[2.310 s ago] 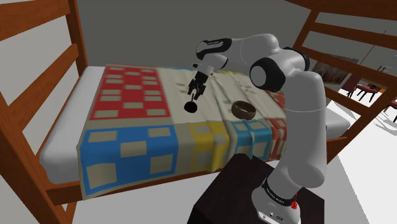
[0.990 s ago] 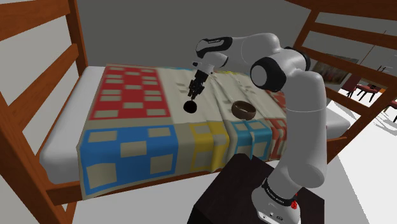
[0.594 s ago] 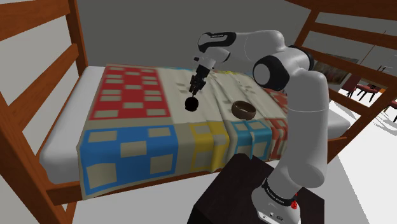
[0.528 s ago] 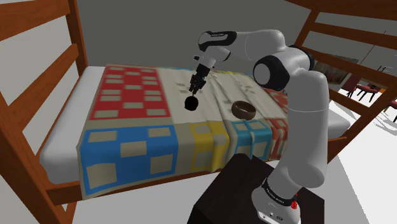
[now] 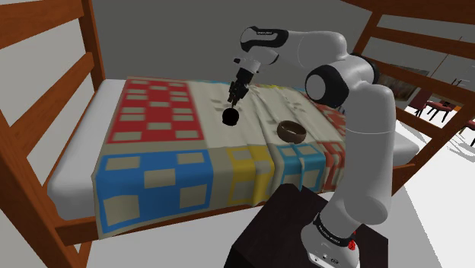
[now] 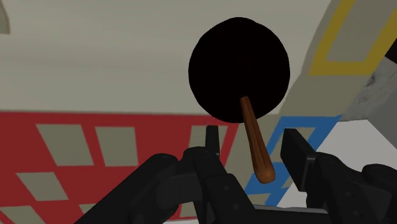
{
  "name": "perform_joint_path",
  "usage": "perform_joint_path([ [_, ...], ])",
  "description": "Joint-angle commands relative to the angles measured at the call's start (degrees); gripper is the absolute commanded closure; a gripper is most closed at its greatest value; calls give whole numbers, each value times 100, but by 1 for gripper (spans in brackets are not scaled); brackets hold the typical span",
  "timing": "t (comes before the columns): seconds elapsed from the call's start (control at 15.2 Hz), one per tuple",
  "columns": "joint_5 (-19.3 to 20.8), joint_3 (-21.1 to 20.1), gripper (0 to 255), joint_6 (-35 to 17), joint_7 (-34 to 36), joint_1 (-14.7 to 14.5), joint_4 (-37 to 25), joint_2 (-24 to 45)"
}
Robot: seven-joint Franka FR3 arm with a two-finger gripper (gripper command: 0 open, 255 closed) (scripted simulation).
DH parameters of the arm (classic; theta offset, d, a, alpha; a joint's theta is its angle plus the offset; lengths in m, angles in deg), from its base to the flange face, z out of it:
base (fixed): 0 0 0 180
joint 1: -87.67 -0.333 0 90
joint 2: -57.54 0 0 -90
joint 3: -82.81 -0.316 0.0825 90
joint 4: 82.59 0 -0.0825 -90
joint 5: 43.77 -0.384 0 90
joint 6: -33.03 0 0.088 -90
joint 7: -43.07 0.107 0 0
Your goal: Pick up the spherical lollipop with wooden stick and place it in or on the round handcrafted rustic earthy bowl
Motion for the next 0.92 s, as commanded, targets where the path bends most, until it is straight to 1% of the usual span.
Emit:
perform_joint_path([
  [0.0, 17, 8, 255, 125, 60, 17, -120, -25],
  [0.86, -1, 13, 255, 1040, 457, 246, -1185, 21],
])
